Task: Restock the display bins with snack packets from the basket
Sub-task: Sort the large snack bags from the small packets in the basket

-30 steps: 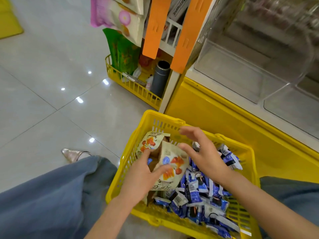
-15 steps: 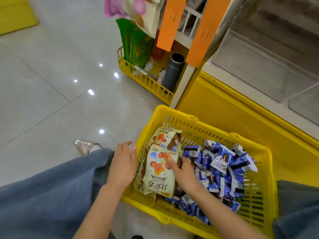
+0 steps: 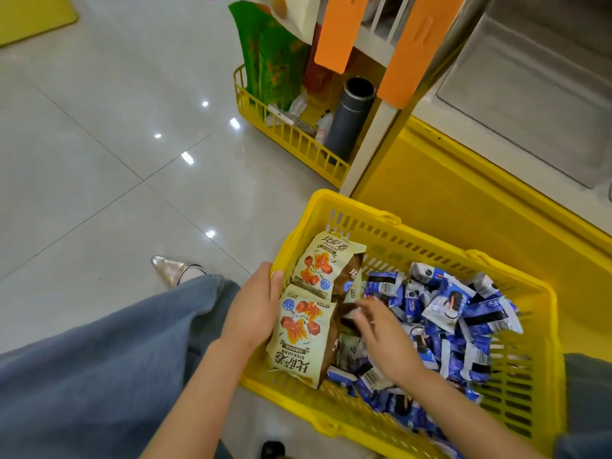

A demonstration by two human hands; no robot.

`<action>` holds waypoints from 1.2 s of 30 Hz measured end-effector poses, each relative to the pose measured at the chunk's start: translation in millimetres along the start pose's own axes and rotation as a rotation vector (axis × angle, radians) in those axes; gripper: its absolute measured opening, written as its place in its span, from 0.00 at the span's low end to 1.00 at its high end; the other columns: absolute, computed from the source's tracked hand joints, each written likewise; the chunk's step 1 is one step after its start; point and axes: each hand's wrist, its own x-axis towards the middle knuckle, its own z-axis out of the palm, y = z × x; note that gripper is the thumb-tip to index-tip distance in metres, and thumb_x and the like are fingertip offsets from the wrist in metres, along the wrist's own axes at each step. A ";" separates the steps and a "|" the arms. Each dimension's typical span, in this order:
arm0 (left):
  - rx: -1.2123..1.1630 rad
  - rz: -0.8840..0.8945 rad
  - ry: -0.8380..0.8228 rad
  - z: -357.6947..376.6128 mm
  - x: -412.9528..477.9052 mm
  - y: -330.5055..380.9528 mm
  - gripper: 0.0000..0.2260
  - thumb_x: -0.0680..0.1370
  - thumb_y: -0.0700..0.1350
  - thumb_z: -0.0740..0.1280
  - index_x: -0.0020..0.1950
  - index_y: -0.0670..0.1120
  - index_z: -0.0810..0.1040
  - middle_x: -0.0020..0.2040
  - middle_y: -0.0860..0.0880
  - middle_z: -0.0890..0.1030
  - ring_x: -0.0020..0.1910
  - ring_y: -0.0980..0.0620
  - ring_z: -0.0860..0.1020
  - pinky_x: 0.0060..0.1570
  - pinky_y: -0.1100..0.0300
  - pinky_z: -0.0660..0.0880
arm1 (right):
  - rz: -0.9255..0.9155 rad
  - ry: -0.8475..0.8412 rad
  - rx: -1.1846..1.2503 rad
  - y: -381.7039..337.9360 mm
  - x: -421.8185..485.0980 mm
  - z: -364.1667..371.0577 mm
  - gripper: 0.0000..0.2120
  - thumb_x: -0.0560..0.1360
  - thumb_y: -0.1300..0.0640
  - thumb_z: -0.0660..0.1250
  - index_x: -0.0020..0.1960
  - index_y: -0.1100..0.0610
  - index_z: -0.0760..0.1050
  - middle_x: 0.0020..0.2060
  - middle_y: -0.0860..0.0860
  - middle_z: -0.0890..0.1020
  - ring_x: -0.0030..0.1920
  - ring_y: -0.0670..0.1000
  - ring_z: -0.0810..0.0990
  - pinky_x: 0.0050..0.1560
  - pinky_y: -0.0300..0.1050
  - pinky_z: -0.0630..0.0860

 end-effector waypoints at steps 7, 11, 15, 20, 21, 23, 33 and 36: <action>0.061 0.004 0.038 5.5 17.1 10.5 0.16 0.80 0.58 0.48 0.52 0.49 0.68 0.42 0.51 0.76 0.40 0.58 0.75 0.36 0.62 0.71 | 0.222 -0.208 0.116 59.4 52.9 -2.9 0.18 0.81 0.61 0.57 0.71 0.59 0.66 0.68 0.55 0.71 0.67 0.53 0.71 0.68 0.46 0.66; 0.112 0.011 0.053 6.9 21.0 11.7 0.19 0.77 0.60 0.46 0.52 0.49 0.68 0.40 0.51 0.76 0.38 0.56 0.76 0.36 0.60 0.73 | 0.236 -0.203 0.085 66.7 79.8 -3.0 0.21 0.80 0.60 0.58 0.72 0.59 0.62 0.70 0.56 0.68 0.68 0.55 0.69 0.67 0.47 0.66; 0.124 0.024 0.076 8.7 24.4 11.5 0.19 0.76 0.61 0.46 0.49 0.49 0.68 0.37 0.52 0.75 0.36 0.57 0.75 0.33 0.61 0.69 | 0.224 -0.161 -0.039 72.3 87.7 2.4 0.22 0.80 0.57 0.59 0.73 0.58 0.62 0.68 0.55 0.70 0.67 0.57 0.69 0.67 0.50 0.66; 0.106 -0.011 0.080 9.5 22.7 10.8 0.16 0.76 0.62 0.47 0.47 0.53 0.67 0.36 0.55 0.74 0.35 0.61 0.74 0.31 0.65 0.64 | 0.281 -0.001 -0.060 70.7 82.5 10.9 0.17 0.79 0.61 0.59 0.67 0.63 0.69 0.63 0.61 0.74 0.62 0.60 0.74 0.62 0.51 0.71; 0.098 -0.014 0.077 9.2 22.7 10.9 0.16 0.76 0.63 0.48 0.46 0.54 0.67 0.36 0.55 0.74 0.35 0.60 0.74 0.31 0.65 0.65 | 0.307 0.012 -0.038 70.7 79.6 11.0 0.15 0.79 0.61 0.59 0.65 0.65 0.70 0.60 0.63 0.75 0.59 0.61 0.75 0.58 0.51 0.72; 0.085 -0.015 0.073 8.8 23.2 11.2 0.17 0.76 0.63 0.48 0.46 0.53 0.67 0.35 0.55 0.75 0.35 0.60 0.75 0.31 0.65 0.64 | 0.348 -0.033 -0.025 74.1 69.3 11.3 0.15 0.79 0.62 0.59 0.64 0.66 0.69 0.59 0.64 0.74 0.56 0.62 0.75 0.55 0.51 0.72; 0.068 -0.015 0.061 8.1 22.5 9.6 0.18 0.76 0.63 0.48 0.49 0.52 0.68 0.37 0.54 0.76 0.36 0.59 0.76 0.32 0.65 0.68 | 0.565 -0.131 0.273 79.0 76.3 12.3 0.26 0.78 0.56 0.64 0.72 0.62 0.59 0.65 0.60 0.73 0.64 0.60 0.72 0.63 0.50 0.68; 0.071 -0.021 0.059 8.1 21.4 10.1 0.18 0.75 0.63 0.47 0.48 0.52 0.68 0.37 0.54 0.76 0.35 0.59 0.76 0.30 0.67 0.66 | 0.663 -0.080 0.373 74.6 85.6 16.5 0.23 0.77 0.57 0.66 0.67 0.66 0.66 0.62 0.62 0.75 0.63 0.61 0.73 0.65 0.52 0.69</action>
